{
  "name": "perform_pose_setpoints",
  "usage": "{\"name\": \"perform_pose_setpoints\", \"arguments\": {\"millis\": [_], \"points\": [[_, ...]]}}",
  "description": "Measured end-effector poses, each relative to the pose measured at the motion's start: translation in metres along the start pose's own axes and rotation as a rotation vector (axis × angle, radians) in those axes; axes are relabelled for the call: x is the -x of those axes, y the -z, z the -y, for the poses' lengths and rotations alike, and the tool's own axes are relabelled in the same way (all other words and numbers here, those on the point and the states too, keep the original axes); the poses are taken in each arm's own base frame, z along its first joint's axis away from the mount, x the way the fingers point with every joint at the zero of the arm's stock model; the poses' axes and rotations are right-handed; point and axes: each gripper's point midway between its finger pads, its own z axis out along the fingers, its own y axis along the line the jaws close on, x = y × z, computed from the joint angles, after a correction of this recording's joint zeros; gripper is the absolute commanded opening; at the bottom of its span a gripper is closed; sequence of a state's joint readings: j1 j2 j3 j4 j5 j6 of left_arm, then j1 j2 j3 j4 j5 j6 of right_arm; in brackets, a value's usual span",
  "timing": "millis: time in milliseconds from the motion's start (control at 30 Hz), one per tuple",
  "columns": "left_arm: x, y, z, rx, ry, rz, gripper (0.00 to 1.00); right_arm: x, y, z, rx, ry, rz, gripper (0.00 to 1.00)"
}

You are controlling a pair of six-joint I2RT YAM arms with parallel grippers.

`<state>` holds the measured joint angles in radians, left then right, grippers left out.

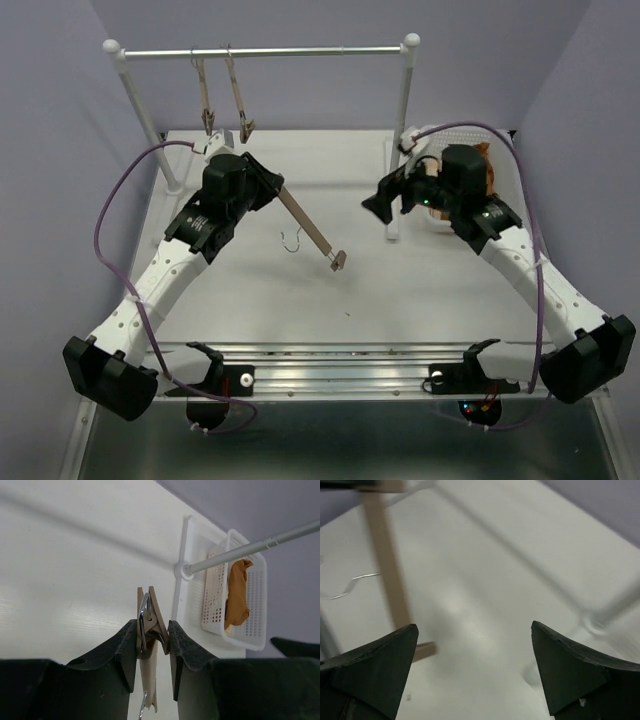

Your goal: Remove the underwear clipped to the hanger

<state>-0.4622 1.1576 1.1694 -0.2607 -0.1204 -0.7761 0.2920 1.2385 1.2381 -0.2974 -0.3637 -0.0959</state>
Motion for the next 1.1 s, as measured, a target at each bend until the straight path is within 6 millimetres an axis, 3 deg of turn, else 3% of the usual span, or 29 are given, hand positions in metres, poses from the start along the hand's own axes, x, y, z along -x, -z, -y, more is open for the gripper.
{"name": "perform_pose_setpoints", "arguments": {"millis": [67, 133, 267, 500, 733, 933, 1100], "points": [[-0.001, -0.002, -0.001, 0.015, 0.022, -0.008, 0.00, -0.011, -0.014, -0.080, 0.240, 0.056, -0.011, 1.00], [-0.006, -0.005, -0.004, 0.037, 0.041, -0.026, 0.00, -0.028, -0.019, -0.129, 0.385, 0.086, -0.039, 1.00], [-0.016, -0.011, -0.011, 0.069, 0.066, -0.065, 0.00, -0.061, -0.030, -0.167, 0.494, 0.144, -0.101, 1.00], [-0.020, -0.011, -0.012, 0.080, 0.108, -0.079, 0.00, -0.109, -0.037, -0.191, 0.559, 0.197, -0.185, 1.00], [-0.024, -0.010, -0.016, 0.103, 0.131, -0.095, 0.00, -0.121, -0.050, -0.218, 0.495, 0.267, -0.139, 0.99], [-0.025, -0.010, -0.016, 0.104, 0.156, -0.103, 0.00, -0.117, -0.073, -0.207, 0.300, 0.308, -0.088, 0.94], [-0.027, -0.010, -0.017, 0.114, 0.174, -0.107, 0.00, -0.120, -0.087, -0.192, 0.145, 0.343, -0.084, 0.81]]}}
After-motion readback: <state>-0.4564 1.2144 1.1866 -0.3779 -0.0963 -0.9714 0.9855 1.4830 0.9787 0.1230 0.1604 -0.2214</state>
